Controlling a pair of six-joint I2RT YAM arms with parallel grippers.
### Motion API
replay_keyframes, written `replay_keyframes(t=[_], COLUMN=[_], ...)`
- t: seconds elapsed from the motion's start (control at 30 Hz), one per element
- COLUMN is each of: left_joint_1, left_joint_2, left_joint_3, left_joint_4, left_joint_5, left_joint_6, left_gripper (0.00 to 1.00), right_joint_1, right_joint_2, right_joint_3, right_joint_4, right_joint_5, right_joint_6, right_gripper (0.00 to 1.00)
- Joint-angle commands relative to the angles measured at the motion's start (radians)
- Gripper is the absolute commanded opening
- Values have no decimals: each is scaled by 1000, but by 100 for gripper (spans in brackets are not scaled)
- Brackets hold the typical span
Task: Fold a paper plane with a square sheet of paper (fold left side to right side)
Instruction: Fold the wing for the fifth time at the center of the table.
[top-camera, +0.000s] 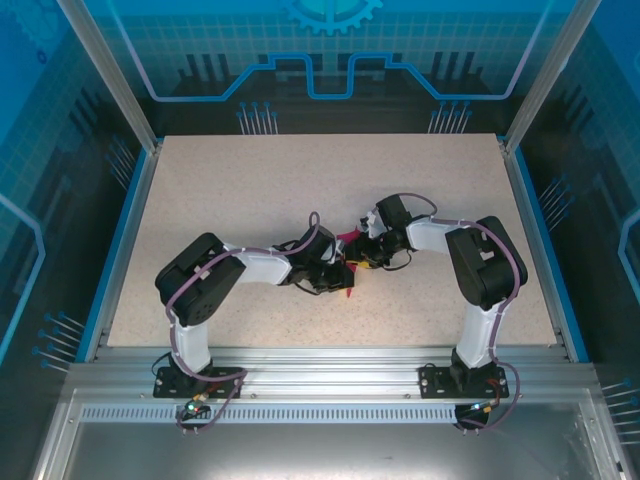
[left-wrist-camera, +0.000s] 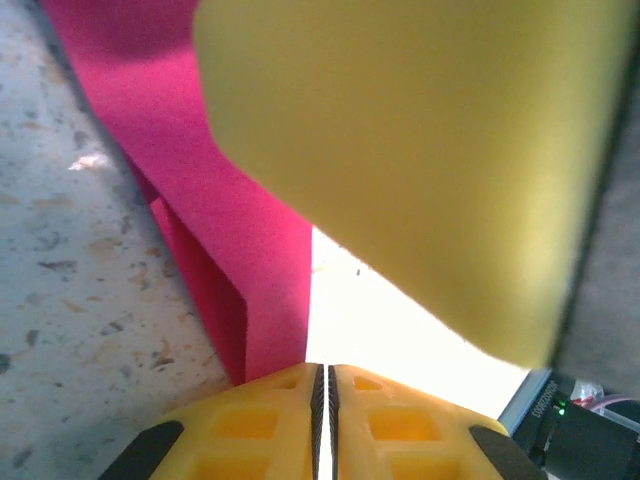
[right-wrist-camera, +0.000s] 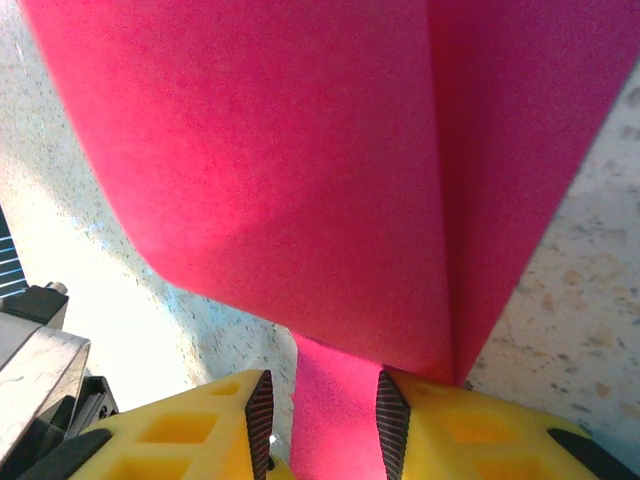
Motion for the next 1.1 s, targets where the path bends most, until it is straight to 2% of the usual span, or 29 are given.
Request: replay_keyframes(t=[0.0,0.4,1.07], left_joint_1=[-26,-72,-158], left_joint_2=[29,50,-69], left_joint_3=[20,68,-70], left_joint_4=[-128,-223,-181], left_joint_5=[-24,-37,-30], left_joint_6=[5,28,-47], left_gripper=[15,16,15], right_joint_1=[21,22,22], right_joint_2=[51,44,63], right_joint_3=[-12,-7,-15], right_joint_4=[-75,-71,-69], right_joint_5=[72,63,74], right_joint_6=[-21,-23,-9], right_gripper=[37,37,37])
